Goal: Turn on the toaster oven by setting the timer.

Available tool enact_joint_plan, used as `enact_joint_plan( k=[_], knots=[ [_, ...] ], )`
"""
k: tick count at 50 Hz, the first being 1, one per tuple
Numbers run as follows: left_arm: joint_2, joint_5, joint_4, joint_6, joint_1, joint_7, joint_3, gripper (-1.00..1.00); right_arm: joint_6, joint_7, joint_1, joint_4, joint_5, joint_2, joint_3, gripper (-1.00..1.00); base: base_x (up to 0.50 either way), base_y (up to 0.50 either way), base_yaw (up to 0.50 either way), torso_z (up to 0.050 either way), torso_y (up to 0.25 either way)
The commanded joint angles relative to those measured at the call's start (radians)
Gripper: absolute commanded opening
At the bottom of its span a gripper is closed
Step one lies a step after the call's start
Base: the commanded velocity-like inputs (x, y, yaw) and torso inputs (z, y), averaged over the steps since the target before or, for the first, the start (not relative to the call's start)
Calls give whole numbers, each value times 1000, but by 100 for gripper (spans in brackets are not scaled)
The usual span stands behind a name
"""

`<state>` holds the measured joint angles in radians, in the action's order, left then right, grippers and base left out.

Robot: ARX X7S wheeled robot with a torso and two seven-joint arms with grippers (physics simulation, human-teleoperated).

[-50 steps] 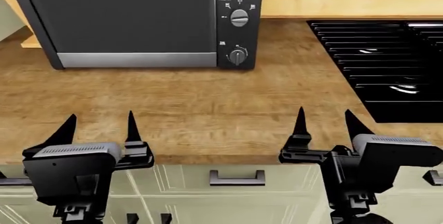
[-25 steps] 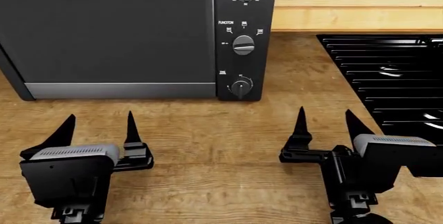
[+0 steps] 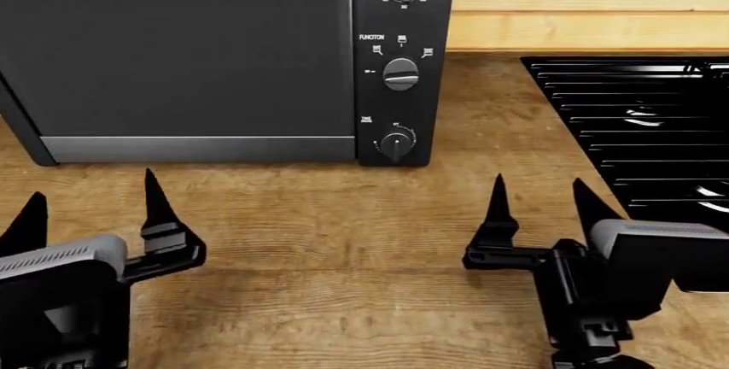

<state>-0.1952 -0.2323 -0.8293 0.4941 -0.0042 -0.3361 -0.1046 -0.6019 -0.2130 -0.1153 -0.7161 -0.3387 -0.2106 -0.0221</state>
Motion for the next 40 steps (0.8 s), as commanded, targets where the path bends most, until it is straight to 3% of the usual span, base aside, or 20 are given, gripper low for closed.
enact_joint_plan(
  k=[1,6,13,15,18,21,23,40],
  knots=[
    [-1,-38,-172,58,26,-101,-158,100,-59,-16,-3,-56,-46,-15,-26,100,0,0,0,0,0],
    [-75,-80,-217,80,26,-188,-175,100,-114,-36,-22,-107,-84,-27,-66,100,0,0,0,0,0],
    [-481,-315,-217,-66,72,-656,-90,100,-332,-75,-87,-217,-247,-67,-177,100,0,0,0,0,0],
    [-575,-356,-217,-129,106,-754,-82,100,-455,-94,-138,-229,-359,-69,-240,100,0,0,0,0,0],
    [-652,-379,-216,-191,158,-843,-88,100,-549,-135,-190,-223,-419,-80,-288,100,0,0,0,0,0],
    [-662,-383,-210,-213,182,-894,-103,100,-547,-145,-195,-215,-424,-79,-314,100,0,0,0,0,0],
    [-627,-376,-206,-251,225,-923,-157,100,-535,-147,-196,-207,-413,-79,-305,100,0,0,0,0,0],
    [-655,-377,-205,-321,300,-930,-181,100,-491,-147,-180,-202,-399,-87,-282,100,0,0,0,0,0]
  ],
)
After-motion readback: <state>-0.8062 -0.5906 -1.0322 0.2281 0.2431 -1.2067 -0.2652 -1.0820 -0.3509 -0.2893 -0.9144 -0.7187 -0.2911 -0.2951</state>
